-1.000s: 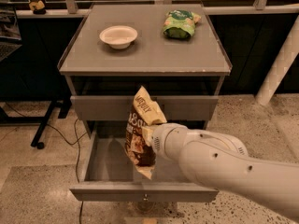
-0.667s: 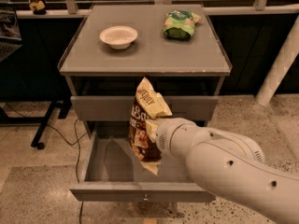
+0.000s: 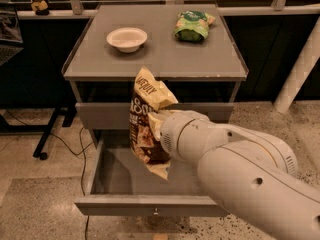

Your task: Pick brown chip bag from middle drawer and place on counter

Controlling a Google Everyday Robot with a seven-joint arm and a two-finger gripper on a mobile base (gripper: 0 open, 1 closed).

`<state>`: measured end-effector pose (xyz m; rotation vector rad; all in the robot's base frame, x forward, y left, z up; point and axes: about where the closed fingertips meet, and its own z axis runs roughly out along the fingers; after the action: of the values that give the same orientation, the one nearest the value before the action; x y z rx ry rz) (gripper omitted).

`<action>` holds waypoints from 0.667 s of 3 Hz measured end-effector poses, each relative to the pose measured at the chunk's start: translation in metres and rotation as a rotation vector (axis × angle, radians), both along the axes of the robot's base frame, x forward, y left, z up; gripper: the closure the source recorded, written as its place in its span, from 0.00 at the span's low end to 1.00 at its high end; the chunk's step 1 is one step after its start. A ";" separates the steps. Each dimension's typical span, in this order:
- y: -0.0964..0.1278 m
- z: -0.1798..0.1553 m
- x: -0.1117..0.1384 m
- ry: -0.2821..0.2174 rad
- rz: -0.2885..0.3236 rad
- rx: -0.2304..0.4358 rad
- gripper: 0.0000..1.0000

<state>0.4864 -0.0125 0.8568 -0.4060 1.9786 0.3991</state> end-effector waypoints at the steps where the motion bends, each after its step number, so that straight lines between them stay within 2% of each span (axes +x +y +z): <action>1: 0.000 0.000 0.000 0.000 0.000 0.000 1.00; 2: 0.006 0.005 -0.002 -0.020 0.023 -0.025 1.00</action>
Offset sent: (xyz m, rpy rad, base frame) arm -0.0069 0.0086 0.0149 -0.0551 -0.0524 0.0463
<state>0.4842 -0.0069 0.8615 -0.4468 1.9629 0.3840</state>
